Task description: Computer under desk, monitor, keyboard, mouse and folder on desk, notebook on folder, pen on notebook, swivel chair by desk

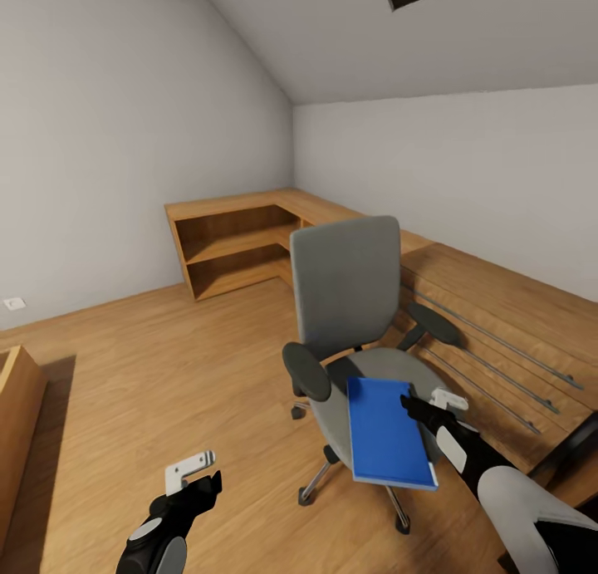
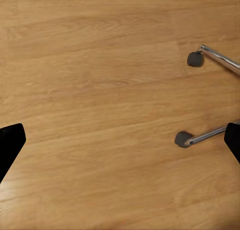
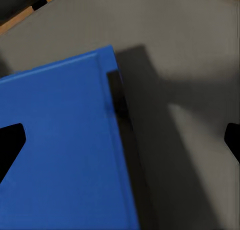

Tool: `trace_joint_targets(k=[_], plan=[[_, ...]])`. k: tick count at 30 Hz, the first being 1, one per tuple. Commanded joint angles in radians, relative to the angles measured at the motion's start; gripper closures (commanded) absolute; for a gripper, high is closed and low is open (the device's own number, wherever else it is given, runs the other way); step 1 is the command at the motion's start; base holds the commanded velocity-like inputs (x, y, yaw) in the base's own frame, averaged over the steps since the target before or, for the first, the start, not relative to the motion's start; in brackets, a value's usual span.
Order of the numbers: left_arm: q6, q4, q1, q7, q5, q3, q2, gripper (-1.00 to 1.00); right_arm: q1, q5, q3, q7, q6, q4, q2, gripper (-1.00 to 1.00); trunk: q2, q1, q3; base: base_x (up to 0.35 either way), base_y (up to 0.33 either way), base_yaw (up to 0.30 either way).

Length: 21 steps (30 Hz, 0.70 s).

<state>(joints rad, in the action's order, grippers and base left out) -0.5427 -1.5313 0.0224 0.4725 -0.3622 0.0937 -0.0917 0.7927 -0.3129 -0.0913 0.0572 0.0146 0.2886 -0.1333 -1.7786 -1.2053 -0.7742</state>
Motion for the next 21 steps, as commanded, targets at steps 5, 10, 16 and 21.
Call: trace_joint_targets(k=[5, 10, 16, 21], plan=[[-0.002, -0.001, 0.001, 0.01, -0.01, 0.001, 0.001, -1.0, 0.0, -0.005, -0.008, 0.007, 0.0, 0.031, -0.002, -1.0, 0.035, 0.019, 0.015, 0.0, 0.0, 0.0], [0.0, -0.001, 0.001, 0.012, -0.009, 0.001, 0.001, -1.0, -0.003, -0.007, -0.01, 0.007, 0.002, 0.093, -0.004, -1.0, 0.07, 0.039, 0.031, 0.0, 0.0, 0.0], [0.001, -0.002, 0.001, 0.014, -0.009, 0.001, 0.001, -1.0, -0.026, -0.011, -0.012, 0.006, 0.014, 0.217, -0.006, -1.0, 0.112, 0.062, 0.049, 0.0, 0.0, 0.0], [0.0, -0.002, 0.001, 0.012, -0.009, 0.001, 0.0, -1.0, -0.116, -0.048, -0.017, 0.007, 0.084, 0.385, -0.005, -1.0, 0.147, 0.081, 0.065, -0.158, 0.0, 0.0]])
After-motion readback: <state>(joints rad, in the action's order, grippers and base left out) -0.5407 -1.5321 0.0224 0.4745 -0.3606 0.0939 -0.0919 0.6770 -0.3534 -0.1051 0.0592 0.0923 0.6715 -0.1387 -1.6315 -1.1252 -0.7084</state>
